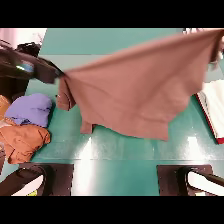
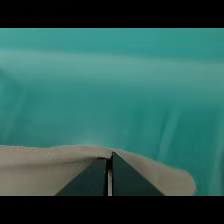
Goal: Fold the shirts.
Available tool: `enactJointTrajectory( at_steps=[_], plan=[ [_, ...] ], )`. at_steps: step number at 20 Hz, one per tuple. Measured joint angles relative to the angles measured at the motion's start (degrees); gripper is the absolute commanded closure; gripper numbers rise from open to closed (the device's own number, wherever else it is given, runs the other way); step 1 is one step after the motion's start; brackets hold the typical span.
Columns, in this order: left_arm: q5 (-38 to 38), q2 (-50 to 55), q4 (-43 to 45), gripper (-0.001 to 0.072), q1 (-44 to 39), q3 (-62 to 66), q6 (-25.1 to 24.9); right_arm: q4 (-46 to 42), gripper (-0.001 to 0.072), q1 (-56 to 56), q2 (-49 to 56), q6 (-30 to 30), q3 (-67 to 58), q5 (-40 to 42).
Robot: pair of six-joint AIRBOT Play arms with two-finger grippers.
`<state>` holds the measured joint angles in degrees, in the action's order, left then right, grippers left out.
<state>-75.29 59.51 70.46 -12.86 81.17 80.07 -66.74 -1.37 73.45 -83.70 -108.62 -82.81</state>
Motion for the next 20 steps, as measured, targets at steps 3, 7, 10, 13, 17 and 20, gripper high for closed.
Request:
enactJointTrajectory(
  at_steps=[3,7,10,13,17,20],
  plan=[
    [5.3,5.5,0.0,0.0685,0.0,-8.5,-1.2,-6.1,0.0699,3.9,7.3,-0.9,5.5,-0.5],
    [8.0,11.5,-1.4,0.0651,0.0,-15.1,-3.1,-9.0,0.0699,7.2,11.8,-1.2,11.9,-0.1],
    [5.3,13.2,-3.3,0.0240,-0.6,-17.0,-4.4,-10.1,0.0700,8.1,12.2,-1.2,14.6,0.4],
    [3.4,13.9,-5.8,0.0239,-0.8,-16.7,-5.0,-10.5,0.0699,8.4,10.7,-1.2,16.7,1.6],
    [5.6,14.3,-5.7,0.0239,0.5,-11.2,-5.4,-11.0,0.0699,8.4,7.9,-1.2,18.6,2.5],
    [11.9,15.5,-4.9,0.0239,3.8,-7.7,-3.6,-11.2,0.0699,8.4,6.5,-1.2,19.1,2.7]
  ],
)
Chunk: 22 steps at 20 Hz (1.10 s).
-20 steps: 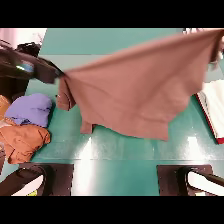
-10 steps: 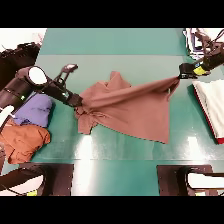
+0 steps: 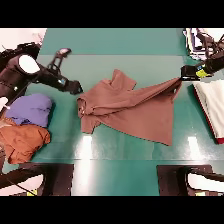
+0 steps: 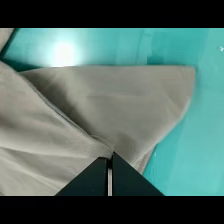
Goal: Fold the shirts.
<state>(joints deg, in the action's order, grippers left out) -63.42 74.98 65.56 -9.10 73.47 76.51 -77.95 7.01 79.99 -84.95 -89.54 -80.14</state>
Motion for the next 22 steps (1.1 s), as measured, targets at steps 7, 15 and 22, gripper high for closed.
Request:
enactJointTrajectory(
  at_steps=[7,15,22],
  plan=[
    [5.1,12.4,-7.2,0.0239,4.4,2.6,-1.5,0.1,0.0699,0.1,-0.8,0.0,0.2,0.1],
    [10.4,22.8,-17.0,0.0239,4.5,3.9,-5.9,0.3,0.0699,1.0,-0.9,0.0,0.3,-1.1],
    [10.8,25.2,-17.9,0.0241,2.8,4.8,-6.4,0.3,0.0699,2.2,-0.9,-0.1,0.3,-1.1]
  ],
)
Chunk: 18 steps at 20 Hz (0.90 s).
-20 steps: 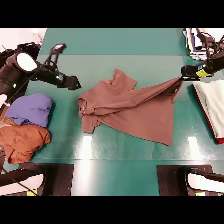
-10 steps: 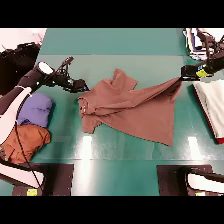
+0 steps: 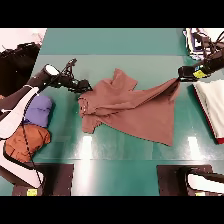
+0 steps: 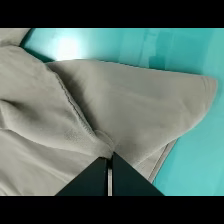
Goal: Fold the shirts.
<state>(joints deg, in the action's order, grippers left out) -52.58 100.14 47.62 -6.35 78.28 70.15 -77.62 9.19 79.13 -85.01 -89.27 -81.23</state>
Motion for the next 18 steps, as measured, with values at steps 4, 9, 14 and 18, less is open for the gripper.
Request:
enactJointTrajectory(
  at_steps=[4,9,14,18],
  plan=[
    [0.9,0.3,0.5,0.0685,-0.8,0.7,-0.1,0.0,0.0699,0.2,0.0,0.0,0.0,0.0],
    [-0.5,-0.5,1.0,0.0687,-1.1,7.3,0.1,-0.2,0.0699,0.2,-0.7,0.0,0.0,0.0],
    [-2.7,-9.6,7.1,0.0686,-1.1,19.2,1.8,-0.4,0.0699,-0.7,-5.8,0.0,-5.5,1.4],
    [-3.5,-23.0,12.9,0.0686,-1.1,27.3,2.2,-0.5,0.0699,-2.6,-11.7,0.4,-15.0,1.8]
  ],
)
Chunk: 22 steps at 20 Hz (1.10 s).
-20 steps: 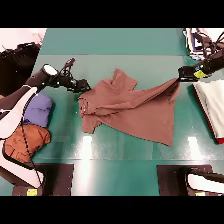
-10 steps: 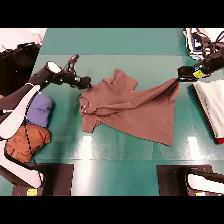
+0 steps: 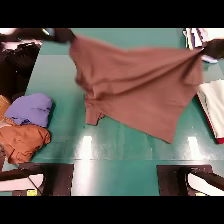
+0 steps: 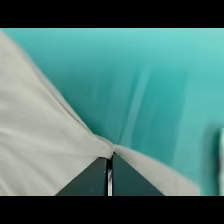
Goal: Fold the shirts.
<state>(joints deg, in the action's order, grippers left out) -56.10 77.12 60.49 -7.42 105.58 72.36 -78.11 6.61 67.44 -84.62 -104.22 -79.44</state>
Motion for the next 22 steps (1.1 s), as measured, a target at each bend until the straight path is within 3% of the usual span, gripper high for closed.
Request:
enactJointTrajectory(
  at_steps=[6,11,17,22],
  plan=[
    [0.7,-20.2,2.6,0.0686,0.0,4.3,1.2,0.1,0.0699,-4.3,-9.7,1.1,-11.0,-0.4],
    [2.6,-28.1,3.1,0.0687,-0.1,5.9,3.5,0.3,0.0699,-8.8,-15.7,1.2,-13.0,-0.7],
    [1.6,-27.1,5.1,0.0686,-0.1,7.5,4.2,0.4,0.0700,-9.2,-13.6,1.3,-13.4,-0.7],
    [-9.7,-15.4,9.2,0.0685,-0.1,5.9,4.3,0.0,0.0700,-3.0,-1.0,1.4,-13.4,-2.5]
  ],
)
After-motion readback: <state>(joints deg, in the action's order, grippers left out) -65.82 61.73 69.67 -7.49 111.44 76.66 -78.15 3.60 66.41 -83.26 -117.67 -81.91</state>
